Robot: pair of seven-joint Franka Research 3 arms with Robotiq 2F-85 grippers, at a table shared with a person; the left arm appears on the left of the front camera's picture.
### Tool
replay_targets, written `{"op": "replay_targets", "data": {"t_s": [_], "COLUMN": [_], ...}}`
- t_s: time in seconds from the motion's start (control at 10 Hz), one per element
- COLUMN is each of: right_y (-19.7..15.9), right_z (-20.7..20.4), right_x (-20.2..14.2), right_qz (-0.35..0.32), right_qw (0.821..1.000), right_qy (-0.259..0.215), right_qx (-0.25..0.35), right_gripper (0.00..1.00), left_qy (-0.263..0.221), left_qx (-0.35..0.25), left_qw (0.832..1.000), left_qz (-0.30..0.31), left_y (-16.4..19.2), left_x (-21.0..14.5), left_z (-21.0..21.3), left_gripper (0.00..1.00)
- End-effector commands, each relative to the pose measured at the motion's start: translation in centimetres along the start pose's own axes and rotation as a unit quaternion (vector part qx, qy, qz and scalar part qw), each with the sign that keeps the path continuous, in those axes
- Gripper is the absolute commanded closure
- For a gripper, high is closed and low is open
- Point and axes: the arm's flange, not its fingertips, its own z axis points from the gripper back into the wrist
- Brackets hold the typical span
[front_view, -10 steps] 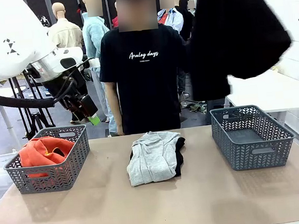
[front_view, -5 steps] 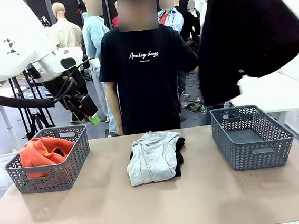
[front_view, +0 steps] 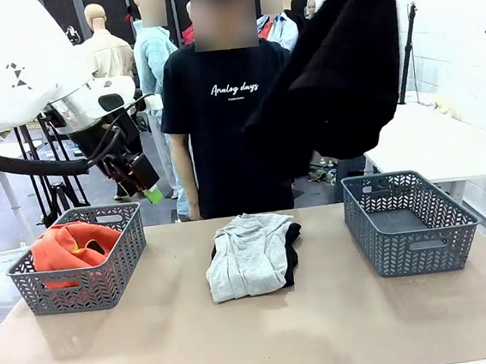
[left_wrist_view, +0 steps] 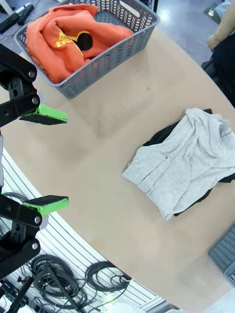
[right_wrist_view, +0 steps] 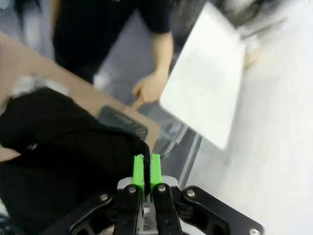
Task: Sort the tops and bottoms.
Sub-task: Sort the clothes according to human instructions.
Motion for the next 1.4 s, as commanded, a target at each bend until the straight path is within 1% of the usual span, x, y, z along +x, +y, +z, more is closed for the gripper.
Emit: {"op": "replay_targets", "data": {"t_s": [0.0,0.1,0.2,0.4,0.5,0.6,1.3], "right_y": [-5.9,-6.6,-7.1,-6.6,-6.1,-6.4,-6.4], "right_z": [-5.7,-7.2,-8.8,-12.8,-15.3,-13.9,-13.9], "right_x": [0.1,-1.0,-1.4,-2.1,-2.5,-4.3,-4.3], "right_qz": [-0.111,-0.133,-0.140,-0.148,-0.159,-0.129,-0.129], "right_qw": [0.988,0.983,0.978,0.967,0.959,0.973,0.973], "right_qy": [0.071,0.090,0.105,0.132,0.152,0.134,0.134], "right_qx": [0.076,0.087,0.114,0.158,0.180,0.134,0.134], "right_gripper": [1.00,1.00,1.00,1.00,1.00,1.00,1.00], "left_qy": [0.000,0.000,0.000,0.000,0.000,0.000,0.000], "left_qx": [0.001,0.001,0.001,0.001,0.001,0.001,0.001], "left_qw": [1.000,1.000,1.000,1.000,1.000,1.000,1.000], "left_qz": [0.000,0.000,0.000,0.000,0.000,0.000,0.000], "left_y": [-0.1,-0.1,-0.1,-0.1,-0.1,-0.1,-0.1], "left_x": [0.0,0.0,0.0,0.0,0.0,0.0,0.0], "left_z": [0.0,0.0,0.0,0.0,0.0,0.0,0.0], "left_gripper": [0.24,0.24,0.24,0.24,0.24,0.24,0.24]}}
